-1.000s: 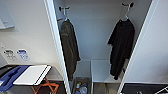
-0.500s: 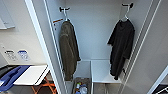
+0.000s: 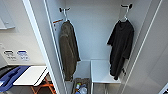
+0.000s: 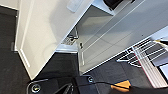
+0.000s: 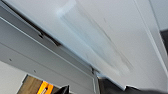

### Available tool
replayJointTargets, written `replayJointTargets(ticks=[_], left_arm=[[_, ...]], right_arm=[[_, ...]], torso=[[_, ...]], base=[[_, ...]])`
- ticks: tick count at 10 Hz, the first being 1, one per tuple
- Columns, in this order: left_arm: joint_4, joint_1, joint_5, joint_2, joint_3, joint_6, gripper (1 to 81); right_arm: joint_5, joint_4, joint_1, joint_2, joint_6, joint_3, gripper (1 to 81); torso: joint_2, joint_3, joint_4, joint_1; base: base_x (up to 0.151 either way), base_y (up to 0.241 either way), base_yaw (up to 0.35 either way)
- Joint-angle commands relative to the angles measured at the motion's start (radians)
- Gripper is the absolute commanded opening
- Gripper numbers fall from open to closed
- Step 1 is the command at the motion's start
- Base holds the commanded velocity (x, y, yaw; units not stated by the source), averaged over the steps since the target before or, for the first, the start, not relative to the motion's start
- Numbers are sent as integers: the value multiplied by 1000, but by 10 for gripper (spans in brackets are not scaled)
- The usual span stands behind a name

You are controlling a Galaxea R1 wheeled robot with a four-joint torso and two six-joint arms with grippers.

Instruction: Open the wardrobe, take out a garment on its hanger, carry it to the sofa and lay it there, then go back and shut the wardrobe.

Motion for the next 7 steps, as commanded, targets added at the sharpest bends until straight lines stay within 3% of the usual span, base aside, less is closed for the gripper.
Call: replayJointTargets(ticks=[1, 3, 7], left_arm=[[62, 89, -204, 127, -261, -64, 811], [71, 95, -193, 255, -434, -138, 811], [61, 101, -83, 467, -716, -190, 811]], right_arm=[[54, 234, -33, 20, 55, -250, 811], [42, 265, -85, 97, 98, -402, 811], [-33, 266, -190, 310, 107, -630, 811]], torso=[[0, 0, 0, 0], [-2, 1, 0, -3], [-2, 2, 0, -4]], base=[[0, 0, 0], [0, 0, 0], [0, 0, 0]])
